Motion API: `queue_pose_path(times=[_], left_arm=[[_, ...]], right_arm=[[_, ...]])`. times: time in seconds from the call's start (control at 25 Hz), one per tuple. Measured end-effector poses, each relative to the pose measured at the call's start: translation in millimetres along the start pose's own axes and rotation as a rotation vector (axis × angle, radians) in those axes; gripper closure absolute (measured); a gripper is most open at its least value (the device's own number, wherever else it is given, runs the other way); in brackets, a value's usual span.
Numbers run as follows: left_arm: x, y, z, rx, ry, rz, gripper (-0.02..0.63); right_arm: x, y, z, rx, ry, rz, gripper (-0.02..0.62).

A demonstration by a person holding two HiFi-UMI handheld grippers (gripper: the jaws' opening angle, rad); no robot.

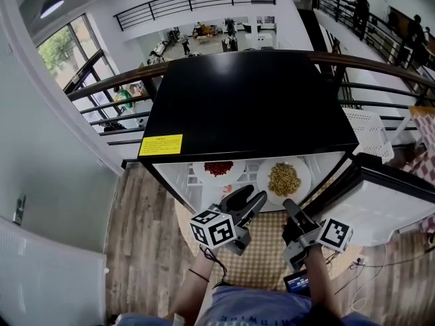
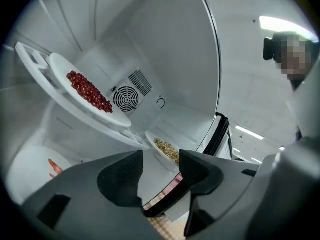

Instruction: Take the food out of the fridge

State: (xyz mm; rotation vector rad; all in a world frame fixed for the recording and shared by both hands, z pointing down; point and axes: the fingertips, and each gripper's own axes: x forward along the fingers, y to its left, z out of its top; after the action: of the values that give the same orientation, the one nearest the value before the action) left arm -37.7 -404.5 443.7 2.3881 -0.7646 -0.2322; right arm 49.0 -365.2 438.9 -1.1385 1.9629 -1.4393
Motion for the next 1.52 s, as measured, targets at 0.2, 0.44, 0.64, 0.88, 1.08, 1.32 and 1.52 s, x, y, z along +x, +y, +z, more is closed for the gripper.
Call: queue_pose_path(times=[0.2, 0.44, 0.64, 0.88, 1.08, 1.32, 1.52], left_arm=[[11, -2, -2, -0.041, 0.017, -0.046, 0.383], [15, -10, -9, -0.059, 0.064, -0.083, 0.383], [23, -13, -14, -0.026, 0.083, -0.074, 0.383], [22, -20, -18, 0.054, 0.083, -0.047, 0.385], [11, -22, -15, 0.089, 0.047, 0.011, 0.385], [-10, -19, -16, 0.081, 0.013, 0.073, 0.388], [-26, -21, -14, 0.08, -0.026, 0.106, 0.394]], right_arm=[[-3, -2, -1, 0.003, 0.012, -0.001, 0.543], [-4, -2, -2, 0.001, 0.025, -0.003, 0.546], [-10, -1, -9, 0.005, 0.058, 0.004, 0.555], [-18, -4, -13, 0.006, 0.077, 0.011, 0.561], [-16, 4, -17, -0.016, 0.092, 0.038, 0.554], [-12, 14, -33, -0.031, 0.146, 0.074, 0.548], [-11, 16, -43, -0.038, 0.19, 0.072, 0.545]])
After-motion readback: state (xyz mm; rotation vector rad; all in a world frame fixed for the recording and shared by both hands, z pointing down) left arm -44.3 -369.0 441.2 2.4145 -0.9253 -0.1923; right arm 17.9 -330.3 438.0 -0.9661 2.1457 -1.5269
